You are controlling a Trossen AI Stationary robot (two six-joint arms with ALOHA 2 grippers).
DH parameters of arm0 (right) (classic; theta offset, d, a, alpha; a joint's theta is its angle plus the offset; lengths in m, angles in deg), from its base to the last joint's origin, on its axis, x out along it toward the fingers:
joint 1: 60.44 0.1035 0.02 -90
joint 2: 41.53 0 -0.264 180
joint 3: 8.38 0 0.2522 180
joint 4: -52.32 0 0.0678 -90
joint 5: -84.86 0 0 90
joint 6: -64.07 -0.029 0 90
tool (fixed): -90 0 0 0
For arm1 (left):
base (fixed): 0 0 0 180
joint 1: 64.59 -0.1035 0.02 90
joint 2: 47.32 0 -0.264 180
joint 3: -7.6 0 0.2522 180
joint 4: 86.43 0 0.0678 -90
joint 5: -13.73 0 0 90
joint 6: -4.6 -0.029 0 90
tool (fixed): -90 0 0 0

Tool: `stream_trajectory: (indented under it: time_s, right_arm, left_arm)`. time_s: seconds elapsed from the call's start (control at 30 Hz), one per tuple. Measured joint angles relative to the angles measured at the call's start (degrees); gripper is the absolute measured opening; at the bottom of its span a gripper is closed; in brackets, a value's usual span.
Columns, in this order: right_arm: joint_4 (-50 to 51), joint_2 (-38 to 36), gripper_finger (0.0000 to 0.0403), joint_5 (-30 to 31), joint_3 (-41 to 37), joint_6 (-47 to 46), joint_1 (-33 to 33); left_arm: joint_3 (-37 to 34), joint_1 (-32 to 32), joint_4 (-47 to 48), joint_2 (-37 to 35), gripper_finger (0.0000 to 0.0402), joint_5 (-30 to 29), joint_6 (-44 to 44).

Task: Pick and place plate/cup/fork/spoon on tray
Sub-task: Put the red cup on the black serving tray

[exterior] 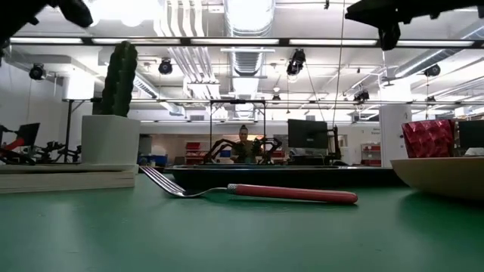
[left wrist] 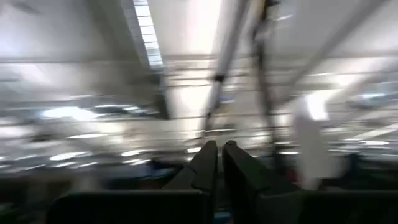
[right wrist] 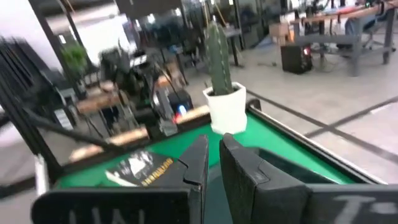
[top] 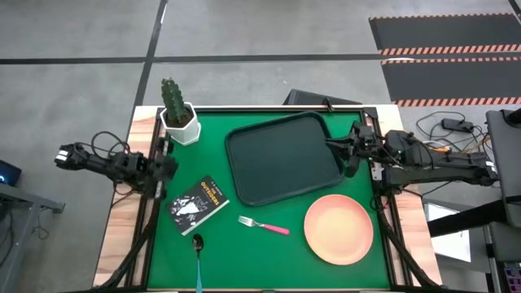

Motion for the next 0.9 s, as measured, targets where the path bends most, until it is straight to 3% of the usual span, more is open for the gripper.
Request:
stream_trajectory:
  time_s: [0.13, 0.23, 0.4, 0.5, 0.6, 0.67, 0.77, 0.9]
  right_arm:
    - [3.5, 3.33, 0.0031, 0.03, 5.02, 4.61, 0.0]
    - [10.64, 5.88, 0.0031, 1.26, 9.3, 5.99, -0.02]
    - [34.09, 10.85, 0.0031, 13.6, 19.71, -6.52, -0.04]
    - [52.56, 15.37, 0.0031, 18.28, 26.1, -22.23, -0.24]
    - [72.12, 20.6, 0.0031, 15.53, 31.37, -41.88, -2.24]
    - [82.18, 23.99, 0.0031, 12.86, 33.56, -48.15, -3.45]
    - [88.39, 27.9, 0.0031, 11.03, 34.49, -49.69, -5.16]
    - [83.3, 30.45, 0.0031, 6.04, 33.7, -44.02, -8.54]
  left_arm:
    - [1.48, -0.04, 0.27, 1.53, 0.0008, -18.09, -4.36]
    - [2.25, -0.04, 0.25, 2.05, 0.0008, -23.31, -7.02]
    - [2.11, -0.04, 0.5, 2.33, 0.0008, -23.87, -7.46]
    - [2.11, -0.04, 0.4, 2.37, 0.0008, -23.89, -7.45]
    - [2.12, -0.04, 0.28, 2.1, 0.0008, -23.89, -7.65]
    - [2.13, -0.04, 0.41, 1.79, 0.0008, -23.9, -7.9]
    - [2.13, -0.04, 0.14, 1.44, 0.0008, -23.91, -8.73]
    - [2.11, -0.04, 0.34, 1.12, 0.0008, -23.89, -12.18]
